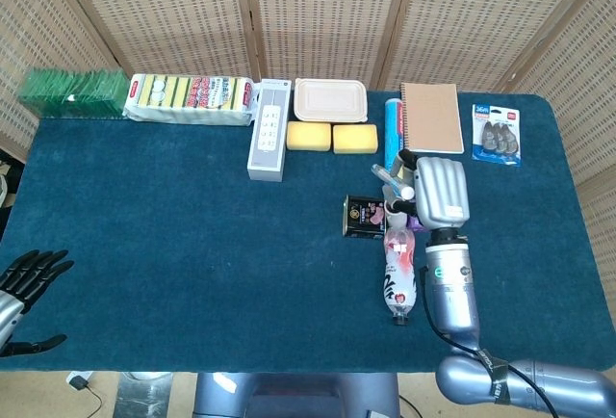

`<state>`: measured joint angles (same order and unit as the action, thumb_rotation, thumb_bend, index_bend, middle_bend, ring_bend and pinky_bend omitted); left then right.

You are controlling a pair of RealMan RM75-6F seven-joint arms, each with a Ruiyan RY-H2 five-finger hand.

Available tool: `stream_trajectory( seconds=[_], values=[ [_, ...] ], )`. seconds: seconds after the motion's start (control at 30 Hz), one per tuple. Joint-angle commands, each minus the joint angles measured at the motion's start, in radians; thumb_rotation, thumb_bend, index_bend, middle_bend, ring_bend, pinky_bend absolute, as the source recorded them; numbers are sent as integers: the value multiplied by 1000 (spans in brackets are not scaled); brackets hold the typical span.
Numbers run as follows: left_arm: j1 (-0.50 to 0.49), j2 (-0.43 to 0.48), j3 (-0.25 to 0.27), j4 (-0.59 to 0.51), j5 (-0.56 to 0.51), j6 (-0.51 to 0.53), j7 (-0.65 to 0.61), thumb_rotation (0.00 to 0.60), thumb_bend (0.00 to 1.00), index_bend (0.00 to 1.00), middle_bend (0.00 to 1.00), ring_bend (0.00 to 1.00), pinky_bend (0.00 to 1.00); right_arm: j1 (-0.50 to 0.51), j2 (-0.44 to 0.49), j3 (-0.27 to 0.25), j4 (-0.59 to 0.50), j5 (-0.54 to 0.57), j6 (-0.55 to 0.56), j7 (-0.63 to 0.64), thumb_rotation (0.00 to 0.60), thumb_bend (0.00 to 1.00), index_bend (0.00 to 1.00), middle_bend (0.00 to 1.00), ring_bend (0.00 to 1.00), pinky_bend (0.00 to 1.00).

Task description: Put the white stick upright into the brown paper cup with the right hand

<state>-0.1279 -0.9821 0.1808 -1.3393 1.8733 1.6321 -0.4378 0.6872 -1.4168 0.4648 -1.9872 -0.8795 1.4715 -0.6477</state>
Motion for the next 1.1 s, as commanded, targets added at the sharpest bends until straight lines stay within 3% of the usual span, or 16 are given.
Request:
stream_trajectory(
  seconds=[0.03,0.2,0.7,0.8,0.93,1.0,1.1],
  values=[
    [0,0,2,2,8,7,3,548,83,37,40,0,0,-29,30,-17,-51,-20,28,2,600,340,685,800,920,944],
    [-3,0,7,4,26,12,9,556,85,38,41,0,0,-86,90,-66,-138,-43,54,8,600,343,727,835,953,967],
    [-7,1,19,-5,64,29,38,553,85,37,41,0,0,-311,368,-323,-362,-226,32,119,600,385,787,883,1000,1000],
    [-4,1,20,-4,66,35,42,549,85,38,41,0,0,-343,414,-358,-369,-289,22,162,600,386,789,886,1000,1000],
    [0,-1,22,-1,68,43,44,552,84,38,41,0,0,-371,466,-346,-369,-311,36,232,600,394,790,897,1000,1000],
    [3,-1,23,2,70,52,41,554,83,38,42,0,0,-389,492,-387,-369,-375,8,240,600,396,790,910,1000,1000],
    [6,-3,21,6,64,57,36,552,84,38,42,0,0,-400,521,-400,-369,-425,-10,278,600,401,791,931,1000,1000]
  ],
)
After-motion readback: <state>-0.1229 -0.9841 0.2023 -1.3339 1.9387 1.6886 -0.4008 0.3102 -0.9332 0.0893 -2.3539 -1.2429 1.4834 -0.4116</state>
